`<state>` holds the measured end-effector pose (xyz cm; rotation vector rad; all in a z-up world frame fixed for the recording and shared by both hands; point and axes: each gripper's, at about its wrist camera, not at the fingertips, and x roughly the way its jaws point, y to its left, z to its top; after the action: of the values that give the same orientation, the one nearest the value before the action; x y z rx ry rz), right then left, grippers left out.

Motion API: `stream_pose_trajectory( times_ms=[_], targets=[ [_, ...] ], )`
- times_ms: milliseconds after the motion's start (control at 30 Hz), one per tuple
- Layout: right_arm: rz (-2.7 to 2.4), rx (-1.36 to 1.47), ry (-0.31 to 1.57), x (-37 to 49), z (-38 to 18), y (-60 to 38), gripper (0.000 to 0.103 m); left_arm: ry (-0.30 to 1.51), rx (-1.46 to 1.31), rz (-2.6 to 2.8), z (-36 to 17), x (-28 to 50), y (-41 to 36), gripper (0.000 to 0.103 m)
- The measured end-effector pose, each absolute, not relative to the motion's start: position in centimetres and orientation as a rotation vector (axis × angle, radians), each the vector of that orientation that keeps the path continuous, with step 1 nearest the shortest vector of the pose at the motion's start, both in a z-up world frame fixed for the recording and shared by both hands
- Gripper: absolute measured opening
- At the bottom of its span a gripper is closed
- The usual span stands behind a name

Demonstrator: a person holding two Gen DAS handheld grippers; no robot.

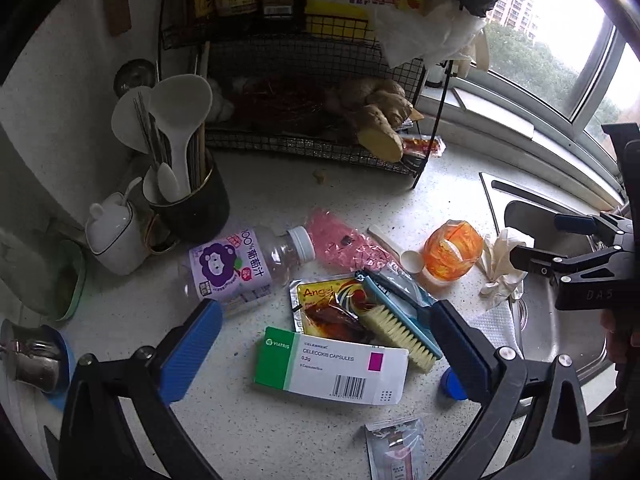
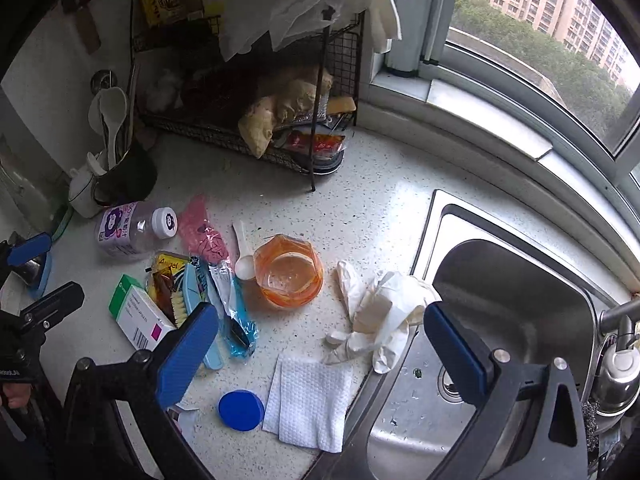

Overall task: Collect trash
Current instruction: 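Move the left tool to the grape juice bottle while the right tool reaches the orange cup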

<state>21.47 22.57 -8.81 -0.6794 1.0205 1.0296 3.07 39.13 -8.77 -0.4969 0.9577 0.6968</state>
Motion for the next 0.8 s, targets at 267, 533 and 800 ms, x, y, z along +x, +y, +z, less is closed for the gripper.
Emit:
stream_pose_trajectory(
  times_ms=[267, 533, 800],
  targets=[
    [1.084, -0.857, 1.089, 22.0, -14.0, 28.0, 0.103, 1.014, -0.599, 0.752, -12.5, 1.8, 42.2, 0.103],
    [1.114, -1.048, 1.077, 22.3, -17.5, 31.8, 0.102, 1.037, -0.597, 0.767, -13.4, -0.3, 44.3, 0.103],
    [1.121, -1.065, 1.083, 22.7, -18.1, 32.9, 0.064, 1.111, -0.432, 0.671, -13.6, -0.3, 45.3, 0.103]
  ],
)
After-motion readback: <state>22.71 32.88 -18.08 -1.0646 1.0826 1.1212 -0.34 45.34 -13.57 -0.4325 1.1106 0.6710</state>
